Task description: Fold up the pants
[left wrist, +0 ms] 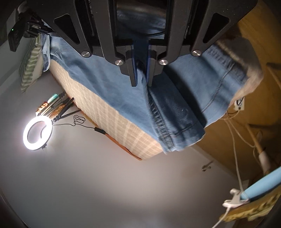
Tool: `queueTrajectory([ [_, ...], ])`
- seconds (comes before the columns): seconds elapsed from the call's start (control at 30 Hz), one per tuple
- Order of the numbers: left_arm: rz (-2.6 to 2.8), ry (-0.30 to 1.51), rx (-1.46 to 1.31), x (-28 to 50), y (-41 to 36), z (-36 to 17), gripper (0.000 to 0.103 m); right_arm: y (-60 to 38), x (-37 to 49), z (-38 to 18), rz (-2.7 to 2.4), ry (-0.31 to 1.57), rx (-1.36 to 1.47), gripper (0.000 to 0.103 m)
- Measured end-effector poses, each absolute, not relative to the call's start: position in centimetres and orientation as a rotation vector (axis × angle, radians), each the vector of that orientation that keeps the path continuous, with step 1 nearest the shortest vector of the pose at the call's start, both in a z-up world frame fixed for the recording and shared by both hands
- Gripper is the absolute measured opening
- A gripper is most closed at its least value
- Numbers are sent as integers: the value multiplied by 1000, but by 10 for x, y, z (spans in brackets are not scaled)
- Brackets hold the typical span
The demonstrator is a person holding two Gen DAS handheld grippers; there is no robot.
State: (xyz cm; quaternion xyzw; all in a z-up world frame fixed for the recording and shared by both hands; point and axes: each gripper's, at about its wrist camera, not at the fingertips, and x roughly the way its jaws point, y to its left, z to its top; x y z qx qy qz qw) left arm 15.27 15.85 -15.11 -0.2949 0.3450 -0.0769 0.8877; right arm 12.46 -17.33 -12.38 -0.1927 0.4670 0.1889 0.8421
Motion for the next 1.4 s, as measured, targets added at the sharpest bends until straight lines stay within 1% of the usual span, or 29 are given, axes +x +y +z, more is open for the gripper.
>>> queueTrajectory([
  [0.03, -155, 711, -633, 149, 161, -152, 12, -172, 122, -126, 395, 985, -405, 2],
  [0.1, -159, 711, -665, 147, 167, -153, 16, -174, 121, -129, 385, 988, -392, 3],
  [0.17, -150, 723, -676, 145, 174, -155, 42, -175, 117, -132, 379, 991, -369, 7],
  [0.2, -142, 728, -691, 143, 177, -157, 44, -177, 116, -131, 378, 992, -352, 9],
  [0.23, -142, 732, -721, 142, 182, -159, 44, -177, 114, -130, 375, 990, -332, 15],
  [0.27, -137, 738, -742, 142, 185, -161, 44, -179, 112, -129, 366, 987, -309, 25],
  [0.3, -126, 740, -760, 143, 189, -163, 44, -182, 110, -126, 354, 979, -282, 29],
  [0.33, -122, 737, -786, 141, 195, -166, 44, -187, 108, -123, 341, 964, -247, 32],
  [0.43, -130, 731, -837, 143, 205, -169, 44, -216, 100, -110, 281, 927, -91, 37],
  [0.57, -137, 730, -814, 148, 209, -165, 44, -276, 89, -94, 103, 869, 119, 55],
  [0.63, -145, 746, -806, 153, 211, -165, 41, -308, 85, -87, 10, 841, 211, 60],
  [0.7, -153, 761, -792, 158, 212, -165, 41, -337, 86, -80, -63, 823, 292, 64],
  [0.73, -154, 773, -783, 161, 213, -165, 41, -351, 89, -78, -97, 818, 323, 69],
  [0.77, -159, 779, -780, 163, 213, -166, 40, -365, 96, -75, -135, 823, 355, 71],
  [0.8, -166, 785, -776, 164, 213, -166, 38, -378, 103, -72, -180, 828, 372, 71],
  [0.87, -169, 796, -754, 166, 210, -166, 29, -396, 122, -66, -246, 834, 383, 71],
  [0.93, -169, 804, -746, 167, 209, -167, 25, -411, 148, -65, -304, 890, 376, 75],
  [0.97, -172, 805, -747, 167, 208, -167, 23, -415, 161, -64, -341, 913, 361, 75],
  [1.13, -174, 807, -740, 166, 206, -166, 17, -420, 213, -80, -453, 1008, 291, 75],
  [1.23, -175, 808, -733, 166, 206, -166, 17, -424, 238, -94, -500, 1067, 267, 75],
  [1.4, -178, 810, -723, 166, 208, -166, 14, -431, 267, -121, -641, 1169, 97, 76],
])
